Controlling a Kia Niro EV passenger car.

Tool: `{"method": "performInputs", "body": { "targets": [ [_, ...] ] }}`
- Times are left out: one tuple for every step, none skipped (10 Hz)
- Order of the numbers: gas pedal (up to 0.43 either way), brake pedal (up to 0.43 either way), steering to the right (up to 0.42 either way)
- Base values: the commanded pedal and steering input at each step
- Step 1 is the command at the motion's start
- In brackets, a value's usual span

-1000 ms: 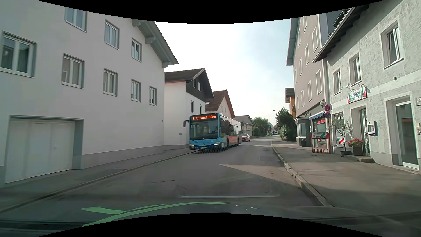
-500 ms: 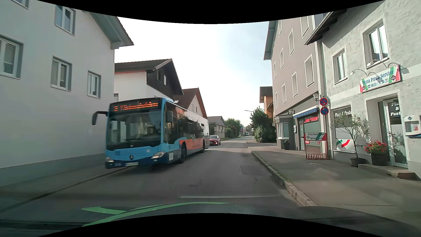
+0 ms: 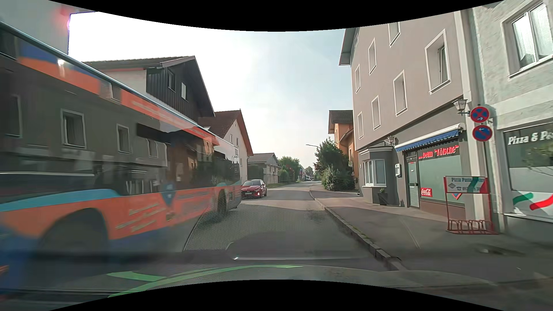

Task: Follow the waypoints while adhering to traffic rules and regulations

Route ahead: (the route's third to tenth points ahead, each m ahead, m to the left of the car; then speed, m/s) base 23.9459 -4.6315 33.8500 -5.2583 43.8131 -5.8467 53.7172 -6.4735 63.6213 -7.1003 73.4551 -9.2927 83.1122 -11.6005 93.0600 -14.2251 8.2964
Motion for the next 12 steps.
{"method": "performInputs", "body": {
  "targets": [
    [0.268,0.000,0.048],
    [0.268,0.000,0.041],
    [0.268,0.000,0.034],
    [0.268,0.000,0.029],
    [0.268,0.000,0.026],
    [0.268,0.000,0.023],
    [0.268,0.000,0.019],
    [0.268,0.000,0.016],
    [0.268,0.000,0.015],
    [0.268,0.000,0.015],
    [0.268,0.000,0.015],
    [0.268,0.000,0.015]
  ]
}}
